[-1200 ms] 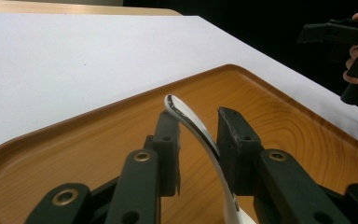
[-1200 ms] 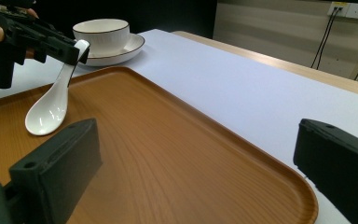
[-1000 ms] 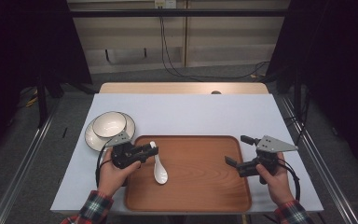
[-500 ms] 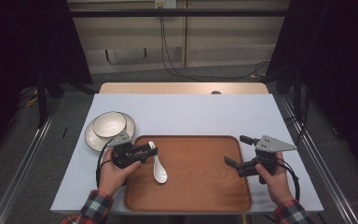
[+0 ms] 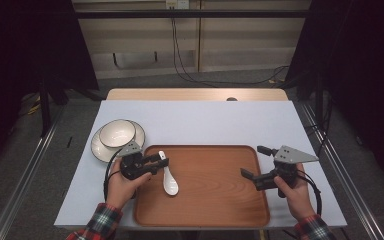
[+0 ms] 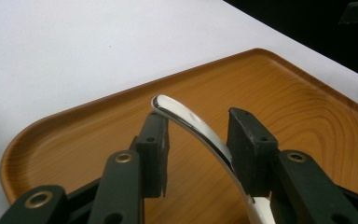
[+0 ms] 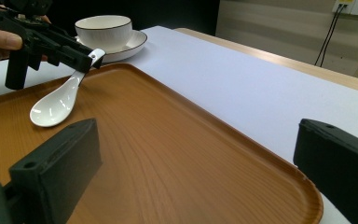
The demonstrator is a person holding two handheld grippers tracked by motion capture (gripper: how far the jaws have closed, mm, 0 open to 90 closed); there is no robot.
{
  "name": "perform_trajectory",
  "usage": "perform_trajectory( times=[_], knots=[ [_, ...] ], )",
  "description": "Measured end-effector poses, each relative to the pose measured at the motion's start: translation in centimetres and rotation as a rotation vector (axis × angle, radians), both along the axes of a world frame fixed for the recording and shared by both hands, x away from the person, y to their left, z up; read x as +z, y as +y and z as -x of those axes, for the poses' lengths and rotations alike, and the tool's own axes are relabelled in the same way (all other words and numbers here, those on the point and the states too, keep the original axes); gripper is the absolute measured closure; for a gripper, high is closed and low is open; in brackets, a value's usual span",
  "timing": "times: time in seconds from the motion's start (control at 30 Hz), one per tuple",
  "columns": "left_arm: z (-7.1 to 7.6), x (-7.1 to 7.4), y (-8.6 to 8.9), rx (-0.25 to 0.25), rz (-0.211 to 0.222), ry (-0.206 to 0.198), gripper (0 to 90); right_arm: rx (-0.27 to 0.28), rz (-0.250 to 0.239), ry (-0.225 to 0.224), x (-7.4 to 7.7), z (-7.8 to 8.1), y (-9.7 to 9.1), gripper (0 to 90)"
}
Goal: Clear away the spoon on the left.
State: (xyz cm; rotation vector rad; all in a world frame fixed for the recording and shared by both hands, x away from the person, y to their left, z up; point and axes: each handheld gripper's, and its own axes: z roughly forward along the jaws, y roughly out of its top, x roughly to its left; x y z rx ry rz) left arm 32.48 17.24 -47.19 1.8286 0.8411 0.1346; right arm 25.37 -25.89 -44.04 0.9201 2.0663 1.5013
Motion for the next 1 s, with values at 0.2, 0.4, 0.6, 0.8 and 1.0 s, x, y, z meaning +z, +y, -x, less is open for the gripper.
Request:
perform_trajectory(
  times=[0.2,0.4,0.6,0.8,1.0],
  knots=[
    [-0.15,-0.3,0.06,0.003,-0.01,0.008,56.9,-0.001,0.007,-0.004,0.05,0.11,-0.12,0.2],
    [-0.09,-0.3,0.06,0.009,-0.026,0.007,56.2,0.007,0.007,-0.002,0.04,0.09,-0.09,0.2],
    [-0.03,-0.43,0.04,0.014,-0.03,0.007,54.9,0.007,0.007,-0.003,0.06,0.13,-0.08,0.2],
    [-0.05,-0.49,0.07,0.008,-0.037,0.007,53.6,0.018,0.01,0.001,0.04,0.1,-0.1,0.2],
    [0.0,-0.38,0.09,0.014,-0.024,-0.001,47.7,0.016,0.013,0.0,0.04,0.12,-0.05,0.2]
  ],
)
